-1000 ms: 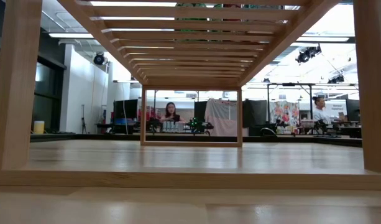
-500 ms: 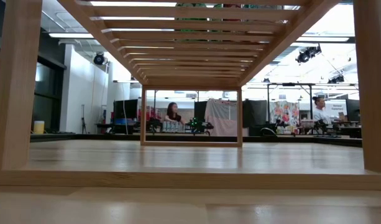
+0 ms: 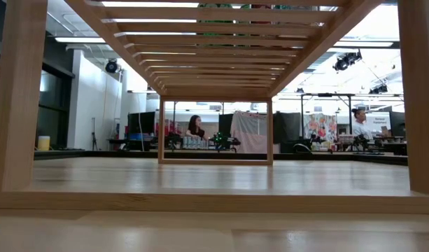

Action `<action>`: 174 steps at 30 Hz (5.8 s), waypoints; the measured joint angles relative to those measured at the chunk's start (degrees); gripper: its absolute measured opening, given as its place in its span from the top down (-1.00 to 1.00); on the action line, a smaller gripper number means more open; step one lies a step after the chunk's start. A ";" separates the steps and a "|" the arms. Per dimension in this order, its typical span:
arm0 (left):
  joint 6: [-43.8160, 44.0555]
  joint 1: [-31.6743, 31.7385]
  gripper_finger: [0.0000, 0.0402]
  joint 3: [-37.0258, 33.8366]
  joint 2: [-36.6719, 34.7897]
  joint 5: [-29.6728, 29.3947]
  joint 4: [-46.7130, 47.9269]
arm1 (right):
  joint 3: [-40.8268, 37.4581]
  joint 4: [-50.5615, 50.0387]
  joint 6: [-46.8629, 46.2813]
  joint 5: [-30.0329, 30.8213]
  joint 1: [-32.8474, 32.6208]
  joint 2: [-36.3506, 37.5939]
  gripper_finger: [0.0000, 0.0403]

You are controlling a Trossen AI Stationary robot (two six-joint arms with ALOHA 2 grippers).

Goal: Place canned beverage on shelf
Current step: Put the top white pink soda can on the shelf aligned with the other white pink soda can

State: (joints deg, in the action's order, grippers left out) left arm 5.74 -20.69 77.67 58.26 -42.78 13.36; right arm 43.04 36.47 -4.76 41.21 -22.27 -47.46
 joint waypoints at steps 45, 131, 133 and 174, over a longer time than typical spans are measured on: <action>128.34 -32.95 -0.55 3.14 24.72 43.09 71.96 | 30.15 -83.82 -37.88 0.87 6.18 -11.09 -0.89; 112.18 -27.67 -0.19 4.45 9.59 27.21 77.20 | 30.13 -84.22 -37.66 -1.01 6.15 -11.06 -0.89; 108.12 -26.24 -0.19 6.89 8.57 25.56 77.15 | 30.13 -83.39 -37.30 -2.69 6.16 -11.06 -0.89; 20.83 -6.08 -0.19 56.43 41.33 25.77 67.00 | 52.43 -69.27 -12.77 -25.14 -0.40 -36.02 -0.89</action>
State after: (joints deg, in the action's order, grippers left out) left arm 26.57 -26.77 134.10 99.59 -17.01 80.36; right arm 95.47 -32.80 -17.53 16.08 -22.68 -83.47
